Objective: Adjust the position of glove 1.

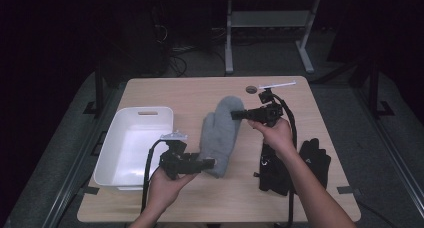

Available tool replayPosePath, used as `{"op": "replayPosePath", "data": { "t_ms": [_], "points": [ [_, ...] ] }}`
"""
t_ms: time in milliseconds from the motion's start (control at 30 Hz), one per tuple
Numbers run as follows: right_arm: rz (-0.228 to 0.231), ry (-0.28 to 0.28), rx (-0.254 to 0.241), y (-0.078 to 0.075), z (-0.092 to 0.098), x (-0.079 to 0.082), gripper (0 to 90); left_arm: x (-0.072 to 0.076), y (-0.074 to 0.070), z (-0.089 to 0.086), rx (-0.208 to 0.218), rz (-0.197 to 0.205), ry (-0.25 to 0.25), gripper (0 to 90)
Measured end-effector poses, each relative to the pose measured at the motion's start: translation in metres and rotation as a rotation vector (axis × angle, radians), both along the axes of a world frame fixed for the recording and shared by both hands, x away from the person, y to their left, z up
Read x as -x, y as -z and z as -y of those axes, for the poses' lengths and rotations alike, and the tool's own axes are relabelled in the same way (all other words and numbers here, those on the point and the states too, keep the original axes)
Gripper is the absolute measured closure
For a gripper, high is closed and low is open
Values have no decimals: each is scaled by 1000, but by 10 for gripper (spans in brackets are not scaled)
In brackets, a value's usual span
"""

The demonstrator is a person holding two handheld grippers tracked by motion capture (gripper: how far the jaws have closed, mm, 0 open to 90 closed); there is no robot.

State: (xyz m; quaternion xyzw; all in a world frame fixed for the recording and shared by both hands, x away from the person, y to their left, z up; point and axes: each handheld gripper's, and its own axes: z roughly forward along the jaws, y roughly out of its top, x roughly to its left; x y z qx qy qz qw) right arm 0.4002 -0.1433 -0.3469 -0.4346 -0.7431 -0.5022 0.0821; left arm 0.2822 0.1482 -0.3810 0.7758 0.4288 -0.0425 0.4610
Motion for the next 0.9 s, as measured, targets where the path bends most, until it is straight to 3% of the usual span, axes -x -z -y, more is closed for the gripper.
{"op": "replayPosePath", "data": {
  "t_ms": [900],
  "points": [
    [12,-48,-48,-32,-45,-13,761,1,-31,-47,25,42,-41,429]
  ]
}}
